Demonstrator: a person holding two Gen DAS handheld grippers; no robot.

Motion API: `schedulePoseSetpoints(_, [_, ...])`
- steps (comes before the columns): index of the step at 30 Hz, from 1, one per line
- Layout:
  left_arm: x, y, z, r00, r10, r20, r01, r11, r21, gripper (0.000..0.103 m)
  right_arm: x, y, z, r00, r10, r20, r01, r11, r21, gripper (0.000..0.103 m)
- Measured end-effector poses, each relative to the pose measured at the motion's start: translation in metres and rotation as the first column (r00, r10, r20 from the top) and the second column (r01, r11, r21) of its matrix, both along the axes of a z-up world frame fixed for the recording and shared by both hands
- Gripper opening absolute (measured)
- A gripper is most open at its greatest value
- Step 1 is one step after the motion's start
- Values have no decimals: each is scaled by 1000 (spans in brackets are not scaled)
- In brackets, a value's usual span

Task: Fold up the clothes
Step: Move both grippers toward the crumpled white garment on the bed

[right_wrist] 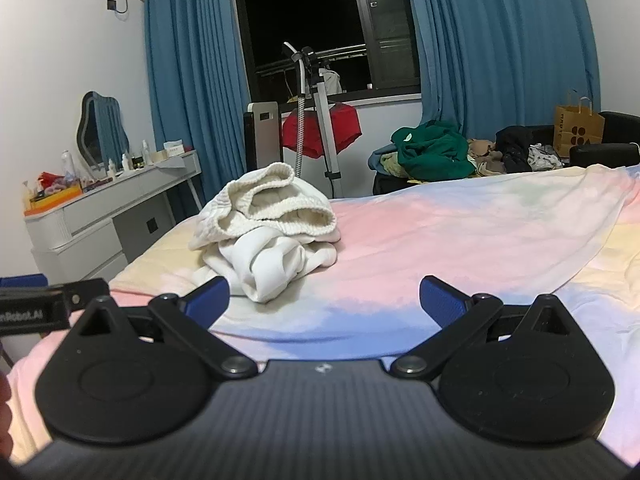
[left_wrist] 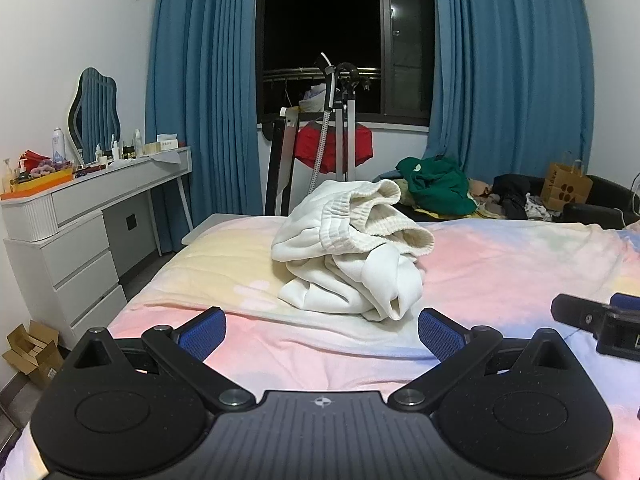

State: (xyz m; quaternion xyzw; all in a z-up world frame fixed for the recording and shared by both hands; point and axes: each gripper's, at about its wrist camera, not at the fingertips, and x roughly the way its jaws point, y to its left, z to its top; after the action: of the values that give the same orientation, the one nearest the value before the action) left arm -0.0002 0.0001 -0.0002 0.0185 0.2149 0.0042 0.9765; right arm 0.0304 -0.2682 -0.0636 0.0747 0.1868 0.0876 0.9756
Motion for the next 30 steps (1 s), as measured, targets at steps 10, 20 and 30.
schedulePoseSetpoints(10, [5,-3,-6,1000,-12,8,12,1000,-20,103,-11,13,-2,993,-26,117,29,999,-26,103])
schedulePoseSetpoints(20, [4,2,-5,1000,-13,10,14,998,-59,103,-14,13,3,988,-22,151,20,1000,16,103])
schedulePoseSetpoints(30, [4,6,-20,998,11,69,-10,1000,-19,103,-10,10,2,993,9,118,-11,1000,17,103])
